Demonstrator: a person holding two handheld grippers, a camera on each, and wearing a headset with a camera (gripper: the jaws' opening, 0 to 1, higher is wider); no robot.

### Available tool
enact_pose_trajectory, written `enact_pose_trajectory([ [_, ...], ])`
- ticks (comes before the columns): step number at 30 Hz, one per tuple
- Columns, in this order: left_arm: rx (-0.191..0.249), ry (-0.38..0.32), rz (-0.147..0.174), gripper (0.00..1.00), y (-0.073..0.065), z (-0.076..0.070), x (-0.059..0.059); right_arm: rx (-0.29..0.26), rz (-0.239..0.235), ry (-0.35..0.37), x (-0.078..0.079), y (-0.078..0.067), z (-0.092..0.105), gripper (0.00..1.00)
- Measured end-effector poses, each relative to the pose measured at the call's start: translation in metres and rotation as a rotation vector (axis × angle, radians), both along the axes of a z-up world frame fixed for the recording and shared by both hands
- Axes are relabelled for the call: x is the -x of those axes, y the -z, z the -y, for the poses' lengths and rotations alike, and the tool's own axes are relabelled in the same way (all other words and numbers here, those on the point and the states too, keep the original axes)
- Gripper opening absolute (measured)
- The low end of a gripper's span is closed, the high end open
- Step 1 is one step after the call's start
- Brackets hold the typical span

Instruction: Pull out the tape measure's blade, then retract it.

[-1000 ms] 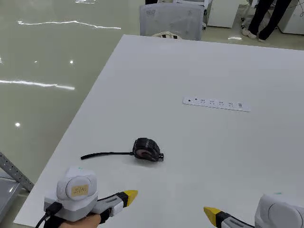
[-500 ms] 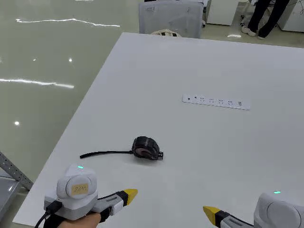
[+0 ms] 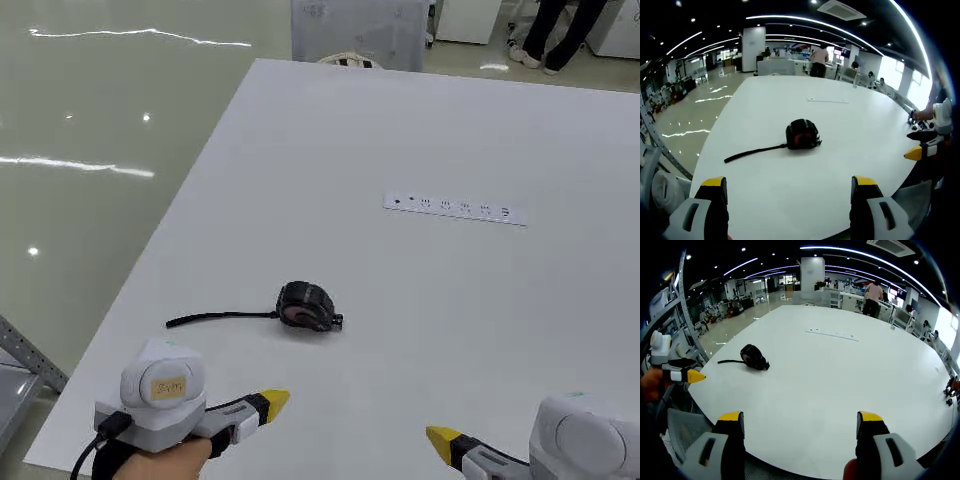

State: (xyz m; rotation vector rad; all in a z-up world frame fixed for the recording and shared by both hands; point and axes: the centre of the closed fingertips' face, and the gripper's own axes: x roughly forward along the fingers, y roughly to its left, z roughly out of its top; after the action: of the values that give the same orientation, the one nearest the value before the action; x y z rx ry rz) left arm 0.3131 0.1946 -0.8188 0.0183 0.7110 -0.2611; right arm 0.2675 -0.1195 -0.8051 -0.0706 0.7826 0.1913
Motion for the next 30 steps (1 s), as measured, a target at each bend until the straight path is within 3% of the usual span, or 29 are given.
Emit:
enact_pose_trajectory([
  [13, 0.001, 0.014, -0.003, 1.00, 0.004, 0.003, -0.006, 0.005, -0.007, -0.018, -0.009, 0.005, -0.004, 0.95],
  [30, -0.013, 0.042, -0.020, 1.00, 0.013, 0.011, -0.024, 0.018, -0.013, -0.037, -0.029, 0.012, 0.000, 0.94],
])
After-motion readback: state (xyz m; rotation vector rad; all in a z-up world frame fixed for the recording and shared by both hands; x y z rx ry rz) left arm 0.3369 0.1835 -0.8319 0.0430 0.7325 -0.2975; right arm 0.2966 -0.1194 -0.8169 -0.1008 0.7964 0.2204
